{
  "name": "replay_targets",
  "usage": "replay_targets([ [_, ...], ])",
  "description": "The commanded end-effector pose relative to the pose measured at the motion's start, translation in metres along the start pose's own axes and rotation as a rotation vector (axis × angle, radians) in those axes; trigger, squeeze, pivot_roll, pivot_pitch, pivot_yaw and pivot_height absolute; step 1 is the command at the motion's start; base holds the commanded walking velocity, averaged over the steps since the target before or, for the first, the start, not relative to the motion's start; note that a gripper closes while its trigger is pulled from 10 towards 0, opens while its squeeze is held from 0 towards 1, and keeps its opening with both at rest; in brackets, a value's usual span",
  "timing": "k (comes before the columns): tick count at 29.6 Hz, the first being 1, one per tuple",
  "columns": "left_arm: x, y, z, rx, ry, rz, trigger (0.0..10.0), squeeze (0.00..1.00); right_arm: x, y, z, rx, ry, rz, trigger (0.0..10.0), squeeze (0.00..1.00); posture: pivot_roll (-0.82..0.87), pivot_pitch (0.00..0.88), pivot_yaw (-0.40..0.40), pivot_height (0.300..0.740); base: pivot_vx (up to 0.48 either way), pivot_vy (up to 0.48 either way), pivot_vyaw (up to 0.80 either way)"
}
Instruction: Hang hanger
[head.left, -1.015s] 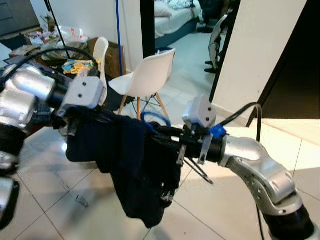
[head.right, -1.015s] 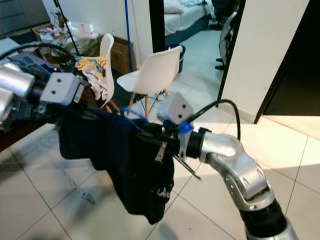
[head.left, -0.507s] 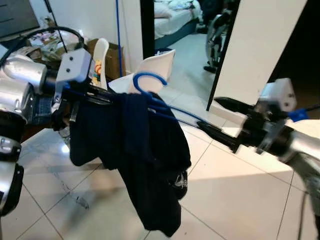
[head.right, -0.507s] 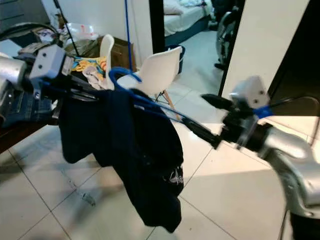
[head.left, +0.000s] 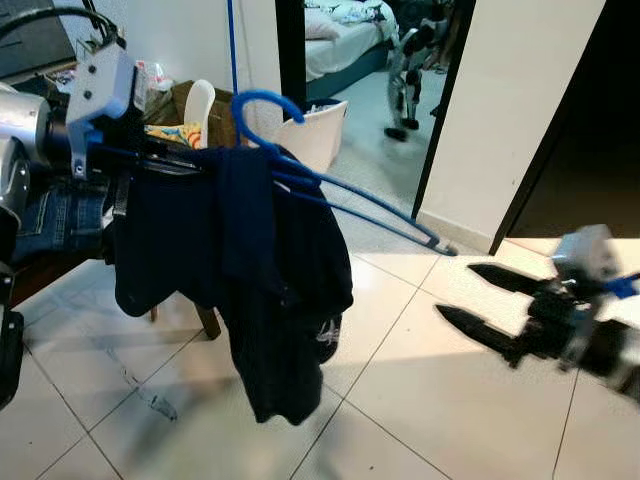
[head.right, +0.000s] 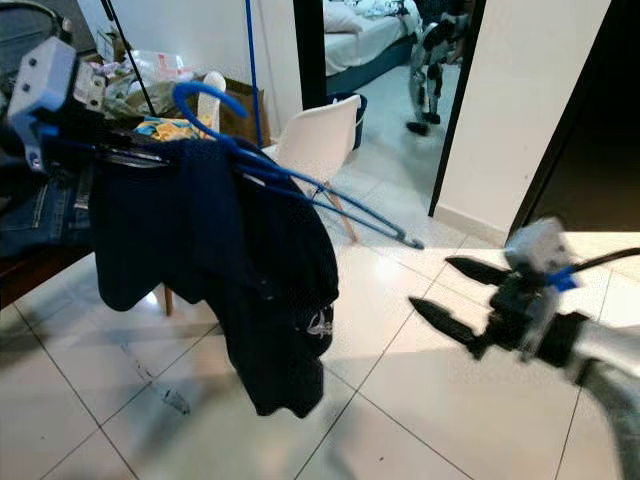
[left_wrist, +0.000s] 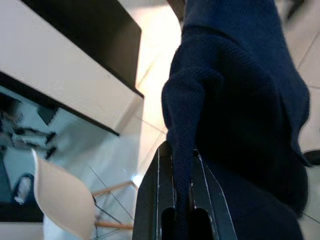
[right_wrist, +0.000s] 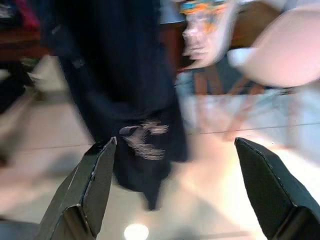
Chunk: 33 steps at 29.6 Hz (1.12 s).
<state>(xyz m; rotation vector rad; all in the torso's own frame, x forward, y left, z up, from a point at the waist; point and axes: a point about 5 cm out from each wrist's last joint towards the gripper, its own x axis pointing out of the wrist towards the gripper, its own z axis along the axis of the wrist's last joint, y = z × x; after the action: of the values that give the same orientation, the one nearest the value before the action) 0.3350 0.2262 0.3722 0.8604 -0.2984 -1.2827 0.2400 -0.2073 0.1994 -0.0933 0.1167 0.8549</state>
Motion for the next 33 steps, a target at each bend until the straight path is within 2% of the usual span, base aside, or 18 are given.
replay_targets([
  [1, 0.000, 0.010, 0.021, 0.076, -0.104, 0.022, 7.1, 0.00, 0.036, 0.013, 0.008, 0.105, -0.131, 0.028, 10.0, 0.00, 0.01, 0.071, 0.052, 0.740, 0.000, 0.000, 0.00],
  [2, 0.002, 0.011, 0.023, 0.087, -0.114, 0.024, 7.1, 0.00, 0.047, 0.016, 0.014, 0.152, -0.195, 0.031, 10.0, 0.00, 0.01, 0.070, 0.052, 0.740, 0.000, 0.000, 0.00],
  [3, 0.002, 0.011, 0.023, 0.087, -0.114, 0.024, 7.1, 0.00, 0.047, 0.016, 0.014, 0.152, -0.195, 0.031, 10.0, 0.00, 0.01, 0.070, 0.052, 0.740, 0.000, 0.000, 0.00],
  [4, 0.003, 0.012, 0.024, 0.095, -0.122, 0.025, 8.2, 0.00, 0.054, 0.018, 0.018, 0.189, -0.239, 0.034, 10.0, 0.00, 0.01, 0.069, 0.052, 0.740, 0.000, 0.000, 0.00],
  [5, 0.004, 0.012, 0.026, 0.103, -0.133, 0.026, 10.0, 0.00, 0.061, 0.019, 0.022, 0.227, -0.281, 0.035, 10.0, 0.00, 0.01, 0.067, 0.051, 0.740, 0.000, 0.000, 0.00],
  [6, 0.004, 0.012, 0.026, 0.103, -0.133, 0.026, 10.0, 0.00, 0.061, 0.019, 0.022, 0.227, -0.281, 0.035, 10.0, 0.00, 0.01, 0.067, 0.051, 0.740, 0.000, 0.000, 0.00],
  [10, 0.006, 0.013, 0.031, 0.119, -0.160, 0.023, 10.0, 0.00, 0.080, 0.020, 0.037, 0.383, -0.432, 0.012, 10.0, 0.00, 0.02, 0.062, 0.045, 0.740, 0.000, 0.000, 0.00],
  [12, 0.006, 0.013, 0.031, 0.120, -0.161, 0.022, 10.0, 0.00, 0.081, 0.019, 0.038, 0.394, -0.444, 0.008, 10.0, 0.00, 0.02, 0.062, 0.045, 0.740, 0.000, 0.000, 0.00],
  [16, 0.006, 0.013, 0.033, 0.124, -0.168, 0.020, 10.0, 0.00, 0.082, 0.018, 0.039, 0.402, -0.447, -0.007, 10.0, 0.00, 0.01, 0.060, 0.044, 0.740, 0.000, 0.000, 0.00],
  [18, 0.007, 0.014, 0.038, 0.143, -0.192, 0.019, 10.0, 0.00, 0.085, 0.017, 0.031, 0.359, -0.343, -0.044, 10.0, 0.00, 0.01, 0.056, 0.045, 0.740, 0.000, 0.000, 0.00],
  [19, 0.007, 0.014, 0.038, 0.143, -0.192, 0.019, 10.0, 0.00, 0.085, 0.017, 0.031, 0.359, -0.343, -0.044, 10.0, 0.00, 0.01, 0.056, 0.045, 0.740, 0.000, 0.000, 0.00],
  [20, 0.007, 0.014, 0.040, 0.150, -0.200, 0.019, 10.0, 0.00, 0.086, 0.016, 0.025, 0.336, -0.284, -0.069, 10.0, 0.00, 0.01, 0.055, 0.045, 0.740, 0.000, 0.000, 0.00],
  [22, 0.008, 0.015, 0.042, 0.155, -0.205, 0.020, 10.0, 0.00, 0.088, 0.013, 0.019, 0.334, -0.237, -0.100, 10.0, 0.00, 0.01, 0.055, 0.045, 0.740, 0.000, 0.000, 0.00],
  [23, 0.008, 0.016, 0.042, 0.158, -0.204, 0.022, 10.0, 0.00, 0.087, 0.011, 0.018, 0.344, -0.234, -0.118, 8.2, 0.00, 0.01, 0.053, 0.046, 0.740, 0.000, 0.000, 0.00],
  [25, 0.007, 0.016, 0.043, 0.160, -0.204, 0.024, 10.0, 0.00, 0.087, 0.009, 0.018, 0.351, -0.233, -0.130, 8.2, 0.00, 0.01, 0.053, 0.046, 0.740, 0.000, 0.000, 0.00],
  [26, 0.007, 0.016, 0.043, 0.162, -0.205, 0.025, 10.0, 0.00, 0.086, 0.007, 0.018, 0.361, -0.233, -0.151, 0.4, 0.00, 0.01, 0.051, 0.047, 0.740, 0.000, 0.000, 0.00],
  [28, 0.007, 0.017, 0.044, 0.165, -0.206, 0.025, 10.0, 0.00, 0.086, 0.005, 0.017, 0.368, -0.234, -0.163, 0.0, 0.00, 0.01, 0.052, 0.047, 0.740, 0.000, 0.000, 0.00],
  [33, 0.006, 0.017, 0.044, 0.167, -0.201, 0.026, 10.0, 0.00, 0.086, 0.004, 0.018, 0.376, -0.241, -0.177, 0.0, 0.00, 0.01, 0.055, 0.049, 0.740, 0.000, 0.000, 0.00],
])
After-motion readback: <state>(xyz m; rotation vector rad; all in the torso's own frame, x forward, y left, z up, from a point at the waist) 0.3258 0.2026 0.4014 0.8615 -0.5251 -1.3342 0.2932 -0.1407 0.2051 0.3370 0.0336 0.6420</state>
